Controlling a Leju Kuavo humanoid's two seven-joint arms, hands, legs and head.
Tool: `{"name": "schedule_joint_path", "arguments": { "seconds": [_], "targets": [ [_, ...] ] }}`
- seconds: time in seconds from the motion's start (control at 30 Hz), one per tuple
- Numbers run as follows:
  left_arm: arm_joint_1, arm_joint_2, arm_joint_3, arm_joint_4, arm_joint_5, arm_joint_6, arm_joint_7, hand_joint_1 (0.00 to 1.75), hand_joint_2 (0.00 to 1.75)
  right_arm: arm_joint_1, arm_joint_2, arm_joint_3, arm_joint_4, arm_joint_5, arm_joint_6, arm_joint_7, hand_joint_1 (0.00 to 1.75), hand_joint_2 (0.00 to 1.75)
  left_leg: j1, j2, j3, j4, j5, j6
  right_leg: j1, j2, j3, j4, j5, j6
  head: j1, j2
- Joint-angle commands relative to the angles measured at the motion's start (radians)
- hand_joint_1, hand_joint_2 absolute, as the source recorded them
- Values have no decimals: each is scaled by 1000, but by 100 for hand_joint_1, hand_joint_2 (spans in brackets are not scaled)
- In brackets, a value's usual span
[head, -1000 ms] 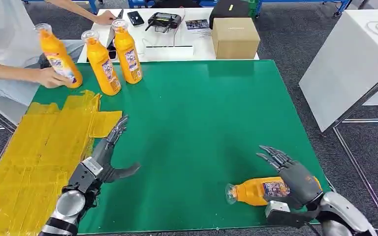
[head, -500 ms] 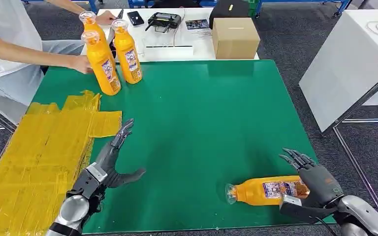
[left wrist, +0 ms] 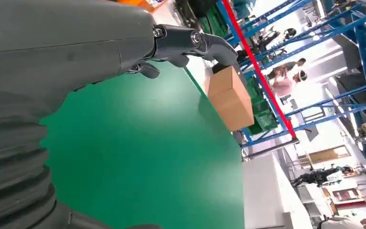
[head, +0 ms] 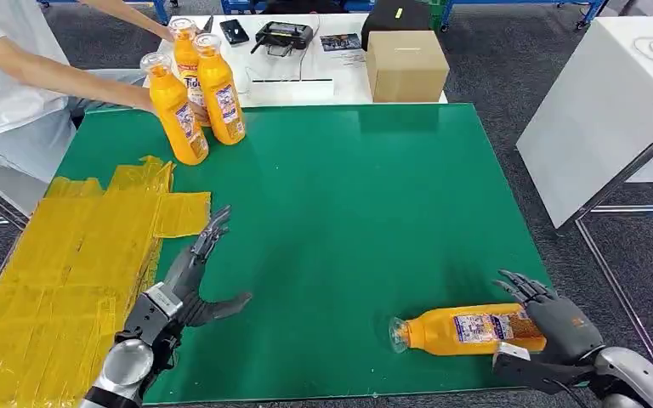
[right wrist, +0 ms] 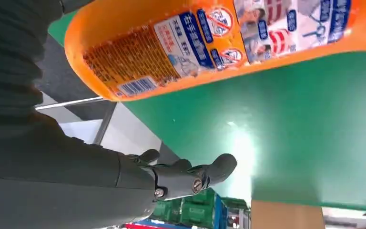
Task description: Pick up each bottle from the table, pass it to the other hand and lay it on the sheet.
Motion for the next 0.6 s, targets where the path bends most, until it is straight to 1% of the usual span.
{"name": "schedule_joint_path", "arguments": {
  "seconds": [0.03, 0.23, 0.3, 0.33, 0.47, 0.53, 0.6],
  "targets": [
    [-28, 2, -30, 37, 15, -7, 3, 0, 175, -39, 8, 77, 112, -16, 30, 13, 0, 175, 2, 0, 5, -1, -1, -1, 2, 0, 6, -3, -1, -1, 0, 0],
    [-41, 3, -39, 54, 25, -9, 1, 0, 175, -34, -56, 116, 133, -58, 64, 50, 0, 175, 1, -1, 3, -1, -1, -1, 1, 0, 3, -2, 0, -1, 0, 0],
    [-44, 1, -41, 57, 28, -8, 1, 0, 175, -46, -52, 129, 152, -54, 63, 70, 0, 175, 2, -1, 5, -1, -2, -1, 2, 0, 7, -3, -1, -2, 0, 0],
    [-45, 1, -42, 58, 28, -9, 1, 0, 175, -53, -51, 138, 162, -47, 64, 82, 0, 175, 1, -1, 3, -1, -1, -1, 1, 0, 4, -2, 0, -1, 0, 0],
    [-49, -3, -48, 61, 30, -9, 3, 0, 175, -102, -17, 182, 230, 7, 46, 126, 0, 175, 2, 0, 5, -1, -1, -1, 2, 0, 6, -3, 0, -2, 0, 0],
    [-48, -6, -48, 62, 31, -7, 7, 0, 175, -117, -2, 204, 257, 24, 44, 137, 0, 175, 2, 0, 3, -1, 0, -1, 2, 0, 4, -3, 0, -1, 0, 0],
    [-48, -7, -50, 65, 32, -6, 10, 0, 175, -128, 11, 223, 287, 41, 29, 149, 0, 175, 3, 0, 5, -2, -1, -1, 3, 1, 6, -4, 0, -2, 0, 0]
  ]
}}
